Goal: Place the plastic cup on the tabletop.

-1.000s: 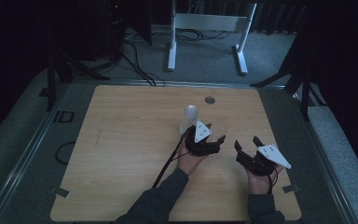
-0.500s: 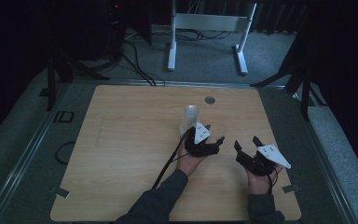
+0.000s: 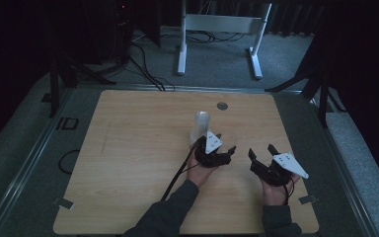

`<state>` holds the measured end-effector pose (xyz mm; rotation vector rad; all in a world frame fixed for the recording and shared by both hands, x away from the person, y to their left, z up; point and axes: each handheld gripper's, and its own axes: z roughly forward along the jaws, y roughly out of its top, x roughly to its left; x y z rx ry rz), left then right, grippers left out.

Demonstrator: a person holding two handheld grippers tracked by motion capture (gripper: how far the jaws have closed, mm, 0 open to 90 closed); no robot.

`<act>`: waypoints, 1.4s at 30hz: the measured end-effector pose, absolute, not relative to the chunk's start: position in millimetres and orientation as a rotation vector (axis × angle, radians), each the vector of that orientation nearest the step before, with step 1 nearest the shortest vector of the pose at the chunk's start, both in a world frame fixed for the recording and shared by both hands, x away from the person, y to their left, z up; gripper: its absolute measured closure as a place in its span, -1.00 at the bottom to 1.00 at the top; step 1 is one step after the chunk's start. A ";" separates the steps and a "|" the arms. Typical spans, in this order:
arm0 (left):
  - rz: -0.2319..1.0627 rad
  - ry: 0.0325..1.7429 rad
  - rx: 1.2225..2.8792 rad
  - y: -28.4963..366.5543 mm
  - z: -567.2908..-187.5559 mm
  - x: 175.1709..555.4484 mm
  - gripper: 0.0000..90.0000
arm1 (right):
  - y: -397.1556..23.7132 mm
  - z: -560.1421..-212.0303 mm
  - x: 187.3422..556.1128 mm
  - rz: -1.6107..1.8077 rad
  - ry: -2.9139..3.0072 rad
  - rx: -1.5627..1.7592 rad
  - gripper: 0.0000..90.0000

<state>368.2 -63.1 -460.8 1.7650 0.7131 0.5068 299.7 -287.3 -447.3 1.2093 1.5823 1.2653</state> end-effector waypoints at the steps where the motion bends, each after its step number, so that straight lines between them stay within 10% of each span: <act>1: 0.507 0.714 1.766 -63.1 -461.2 368.3 -0.32 | -287.3 -447.3 299.7 1.265 1.582 1.209 -0.44; 42: 0.511 0.738 1.823 -67.5 -483.9 372.3 -0.34 | -287.9 -447.0 299.4 1.269 1.581 1.207 -0.44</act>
